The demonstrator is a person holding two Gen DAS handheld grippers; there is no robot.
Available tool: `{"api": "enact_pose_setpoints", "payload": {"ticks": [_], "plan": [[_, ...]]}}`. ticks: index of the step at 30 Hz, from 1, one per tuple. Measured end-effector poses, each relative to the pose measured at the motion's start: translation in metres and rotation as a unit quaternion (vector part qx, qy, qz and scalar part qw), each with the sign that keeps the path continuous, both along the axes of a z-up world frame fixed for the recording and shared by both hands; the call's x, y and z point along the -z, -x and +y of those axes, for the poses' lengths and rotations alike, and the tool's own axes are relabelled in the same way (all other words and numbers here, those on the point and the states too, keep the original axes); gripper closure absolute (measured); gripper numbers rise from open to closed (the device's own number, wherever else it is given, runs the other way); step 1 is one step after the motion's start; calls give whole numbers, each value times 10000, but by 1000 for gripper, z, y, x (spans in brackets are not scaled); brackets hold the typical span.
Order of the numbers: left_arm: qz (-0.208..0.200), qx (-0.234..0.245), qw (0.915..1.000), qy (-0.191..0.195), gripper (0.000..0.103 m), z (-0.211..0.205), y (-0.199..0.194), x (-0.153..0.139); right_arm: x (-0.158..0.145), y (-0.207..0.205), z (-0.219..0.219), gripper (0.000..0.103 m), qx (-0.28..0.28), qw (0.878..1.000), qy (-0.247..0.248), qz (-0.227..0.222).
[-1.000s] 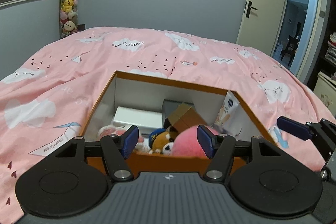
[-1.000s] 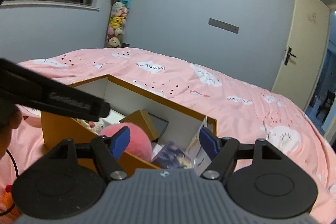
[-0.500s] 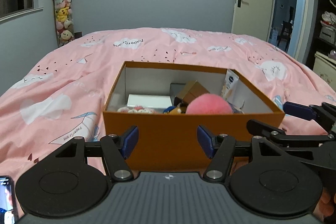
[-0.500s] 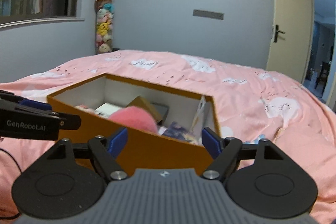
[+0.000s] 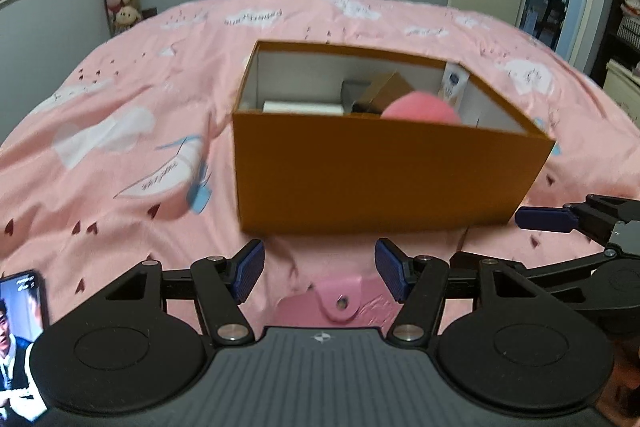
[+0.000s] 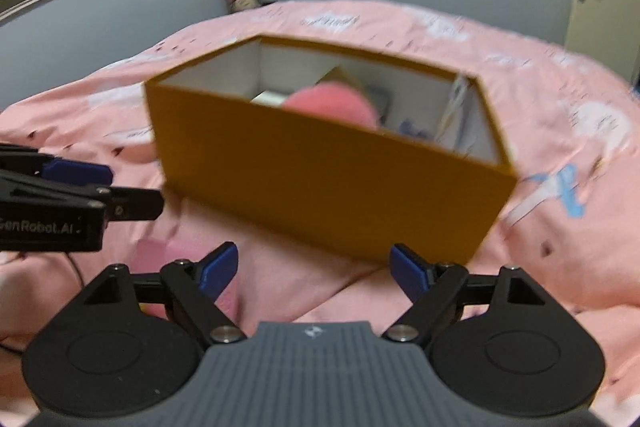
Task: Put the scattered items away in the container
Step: 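Withdraw both tools from the orange box toward the pink wallet and crocheted orange, then grasp the crocheted orange with the left tool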
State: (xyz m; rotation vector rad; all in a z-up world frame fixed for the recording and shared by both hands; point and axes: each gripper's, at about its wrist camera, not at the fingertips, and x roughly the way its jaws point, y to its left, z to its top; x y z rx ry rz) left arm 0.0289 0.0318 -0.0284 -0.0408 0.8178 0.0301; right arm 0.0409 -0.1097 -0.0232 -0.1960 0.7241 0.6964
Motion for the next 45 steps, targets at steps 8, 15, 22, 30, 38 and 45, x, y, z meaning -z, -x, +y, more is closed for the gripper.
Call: {"api": "enact_pose_setpoints", "payload": {"ticks": [8, 15, 22, 30, 38, 45], "plan": [[1103, 195, 9937, -65, 31, 10, 0, 15, 18, 1, 10, 37, -326, 9979, 153, 540], [1807, 180, 9832, 165, 31, 22, -7, 32, 26, -1, 13, 36, -397, 9963, 207, 733], [2391, 227, 9704, 256, 36, 20, -18, 51, 30, -4, 13, 36, -359, 9955, 201, 851], [2795, 411, 9592, -73, 36, 11, -27, 64, 30, -5, 11, 36, -335, 9953, 196, 886], [3138, 599, 9470, -342, 40, 5, -32, 78, 33, -7, 14, 36, -438, 9944, 247, 924], [3094, 716, 9468, -519, 42, 1, -25, 83, 35, -7, 24, 45, -793, 9918, 270, 963]]}}
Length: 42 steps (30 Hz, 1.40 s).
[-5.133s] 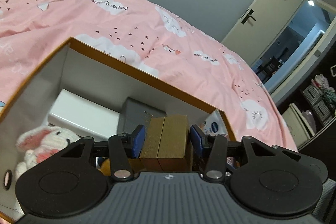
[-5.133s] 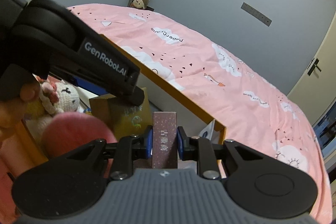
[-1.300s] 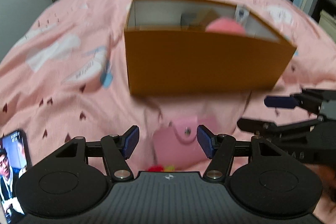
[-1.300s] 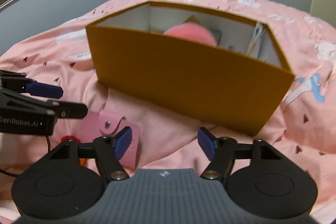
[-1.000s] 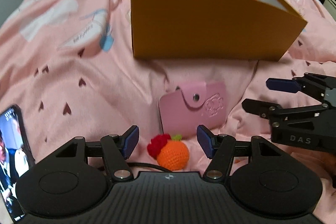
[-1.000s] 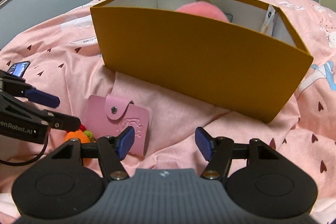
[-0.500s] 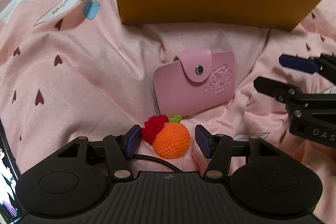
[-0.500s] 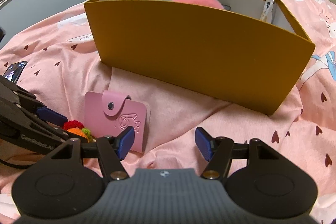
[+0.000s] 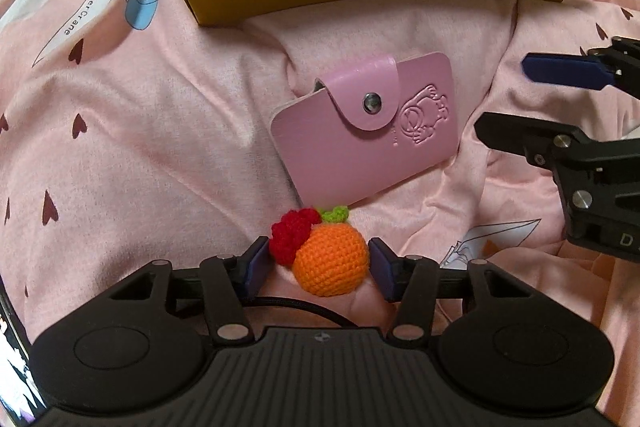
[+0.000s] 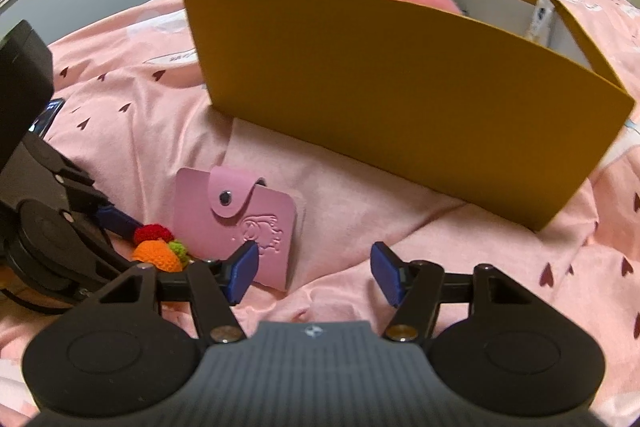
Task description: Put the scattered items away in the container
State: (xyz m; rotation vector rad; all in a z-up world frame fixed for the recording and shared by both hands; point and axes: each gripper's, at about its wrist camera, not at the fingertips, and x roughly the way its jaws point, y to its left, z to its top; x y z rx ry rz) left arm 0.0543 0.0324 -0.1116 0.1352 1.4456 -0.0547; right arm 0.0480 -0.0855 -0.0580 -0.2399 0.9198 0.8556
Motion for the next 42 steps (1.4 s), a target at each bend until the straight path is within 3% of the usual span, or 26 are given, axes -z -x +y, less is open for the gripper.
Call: {"api": "enact_pose_setpoints", "payload": {"ticks": [9, 17, 24, 29, 37, 42], "plan": [[-125, -12, 9999, 3, 44, 1, 8, -3, 9, -11, 26, 47, -542, 9980, -55, 320], [-273, 31, 9996, 83, 45, 4, 19, -13, 30, -29, 37, 47, -559, 9934, -164, 992], [-682, -172, 9969, 347, 45, 13, 28, -31, 41, -31, 49, 36, -665, 9916, -165, 1100], [-956, -380, 9936, 462, 45, 13, 28, -43, 47, -36, 50, 36, -587, 9898, -315, 1262], [-1116, -676, 9907, 377, 45, 16, 9, -42, 27, -30, 26, 75, -493, 9913, -427, 1141], [-1186, -718, 9895, 409, 45, 11, 10, -39, 1, -18, 8, 87, -531, 9909, -725, 1004]]}}
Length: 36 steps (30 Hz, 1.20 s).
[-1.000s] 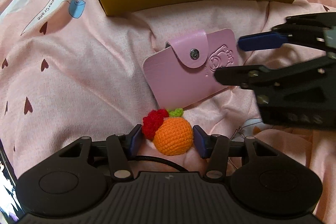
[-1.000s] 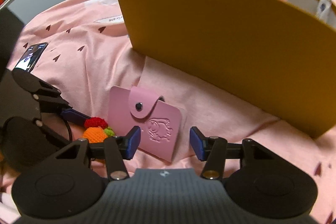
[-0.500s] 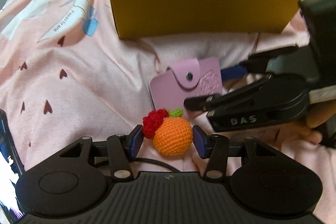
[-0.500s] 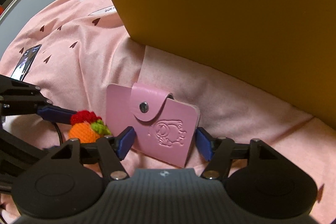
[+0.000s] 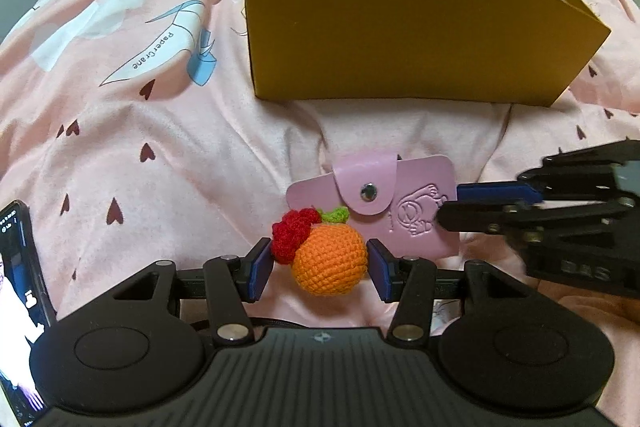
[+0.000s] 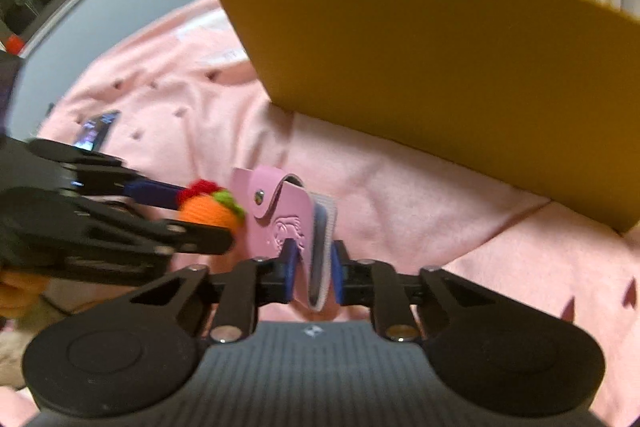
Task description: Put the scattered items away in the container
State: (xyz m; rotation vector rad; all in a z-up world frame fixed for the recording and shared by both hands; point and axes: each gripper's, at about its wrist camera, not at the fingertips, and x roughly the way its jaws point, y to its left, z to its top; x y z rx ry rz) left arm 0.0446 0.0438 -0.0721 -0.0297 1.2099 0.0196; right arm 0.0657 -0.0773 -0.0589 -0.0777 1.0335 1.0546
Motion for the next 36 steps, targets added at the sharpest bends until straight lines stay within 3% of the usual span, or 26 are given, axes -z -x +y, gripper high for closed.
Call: {"api": "enact_pose_setpoints", "payload": {"ticks": [3, 9, 12, 17, 19, 29, 36], "plan": [[-63, 23, 10000, 51, 44, -4, -1, -1, -17, 9, -10, 103, 103, 9992, 36, -375], [-170, 214, 9993, 269, 44, -20, -6, 0, -44, 10, -36, 103, 388, 9969, -7, -686], [-126, 244, 9993, 263, 44, -25, -9, 4, -41, 3, -45, 103, 505, 9971, 106, -557], [-62, 134, 9996, 248, 44, -22, -11, 10, -16, -5, -39, 87, 480, 9985, 234, -110], [-43, 79, 9997, 211, 44, -20, -12, 12, -9, -7, -31, 66, 398, 9987, 286, -131], [31, -117, 9999, 37, 44, -13, -11, 21, 26, -25, 5, 62, -40, 9987, 506, -15], [26, -189, 9998, 56, 44, -9, -9, 21, 50, -37, 10, 46, -110, 9972, 394, 622]]}}
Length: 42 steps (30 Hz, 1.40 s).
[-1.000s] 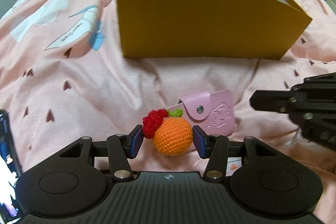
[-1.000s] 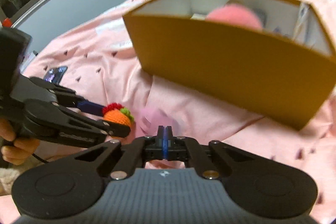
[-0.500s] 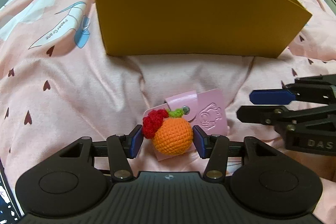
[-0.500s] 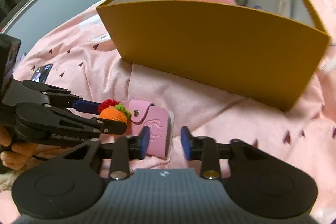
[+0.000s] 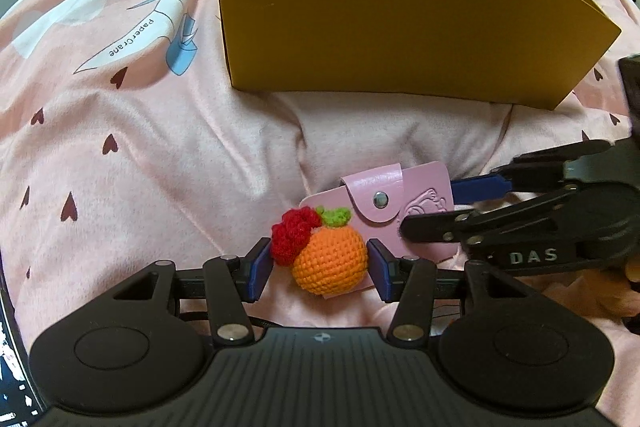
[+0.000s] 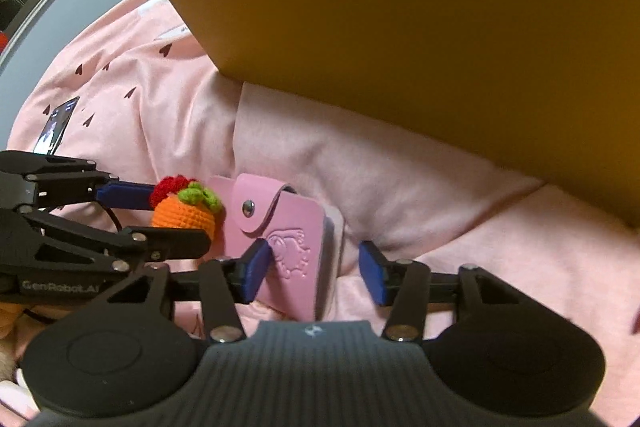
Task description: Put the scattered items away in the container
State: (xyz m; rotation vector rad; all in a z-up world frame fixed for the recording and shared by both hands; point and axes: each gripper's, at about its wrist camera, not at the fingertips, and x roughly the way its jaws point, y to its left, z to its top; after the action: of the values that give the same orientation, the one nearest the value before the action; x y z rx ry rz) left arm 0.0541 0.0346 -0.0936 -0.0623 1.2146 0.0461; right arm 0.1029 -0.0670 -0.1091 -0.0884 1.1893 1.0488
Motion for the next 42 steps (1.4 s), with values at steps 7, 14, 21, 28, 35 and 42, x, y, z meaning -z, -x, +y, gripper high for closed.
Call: {"api": "enact_pose_setpoints", "payload": {"ticks": [7, 14, 21, 28, 35, 42], "plan": [[1, -73, 10000, 17, 44, 3, 2, 1, 13, 2, 15, 38, -95, 9997, -122, 189], [-79, -119, 9999, 87, 44, 6, 6, -6, -5, 8, -1, 63, -37, 9995, -249, 174], [-382, -36, 9991, 157, 44, 2, 12, -22, -47, 30, -23, 85, -208, 9976, -655, -55], [-835, 127, 9963, 164, 44, -6, 13, -45, -85, 40, -51, 86, 118, 9952, -724, -654], [-1207, 301, 9919, 261, 44, -13, 9, -69, -121, 37, -77, 86, 408, 9894, -965, -1008], [-1631, 494, 9845, 418, 44, -14, 3, -99, -158, 35, -89, 86, 567, 9798, -1330, -1379]]}}
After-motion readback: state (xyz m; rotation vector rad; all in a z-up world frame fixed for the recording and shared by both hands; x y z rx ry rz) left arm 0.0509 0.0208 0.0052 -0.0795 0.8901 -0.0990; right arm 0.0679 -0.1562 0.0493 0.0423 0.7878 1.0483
